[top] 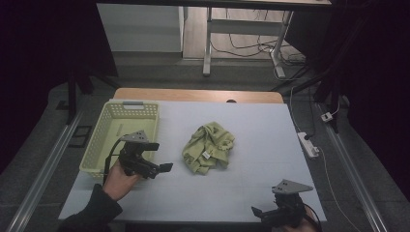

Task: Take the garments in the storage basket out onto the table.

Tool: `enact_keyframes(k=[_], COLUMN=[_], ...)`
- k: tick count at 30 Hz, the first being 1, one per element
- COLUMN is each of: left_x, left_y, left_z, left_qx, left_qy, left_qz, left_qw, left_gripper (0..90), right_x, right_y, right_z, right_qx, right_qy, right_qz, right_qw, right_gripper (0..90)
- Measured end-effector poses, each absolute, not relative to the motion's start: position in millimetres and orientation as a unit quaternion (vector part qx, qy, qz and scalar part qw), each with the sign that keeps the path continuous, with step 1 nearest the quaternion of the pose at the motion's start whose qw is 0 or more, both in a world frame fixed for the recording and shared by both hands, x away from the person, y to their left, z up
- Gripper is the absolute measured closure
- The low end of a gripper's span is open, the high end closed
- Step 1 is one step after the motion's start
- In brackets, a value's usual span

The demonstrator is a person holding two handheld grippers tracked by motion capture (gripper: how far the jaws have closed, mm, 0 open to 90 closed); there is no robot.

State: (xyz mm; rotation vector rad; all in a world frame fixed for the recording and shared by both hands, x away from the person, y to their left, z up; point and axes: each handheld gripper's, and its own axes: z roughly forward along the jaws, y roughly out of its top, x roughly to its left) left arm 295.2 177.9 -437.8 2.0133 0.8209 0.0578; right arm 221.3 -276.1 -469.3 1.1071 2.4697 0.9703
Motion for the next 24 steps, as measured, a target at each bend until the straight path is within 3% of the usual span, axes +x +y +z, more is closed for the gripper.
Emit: enact_keyframes(k=[24], left_x=[260.7], left_y=[217.6], left_z=[-450.0], left_qx=[0.802], left_qy=[0.372], left_qz=[0.047], left_qw=[0.465], left_gripper=[0.0], right_x=[221.2], right_y=[-275.1], right_z=[-469.5], right_qx=[0.380], right_qy=[0.854], right_qz=[0.330], right_qw=[0.135], right_gripper=[0.1])
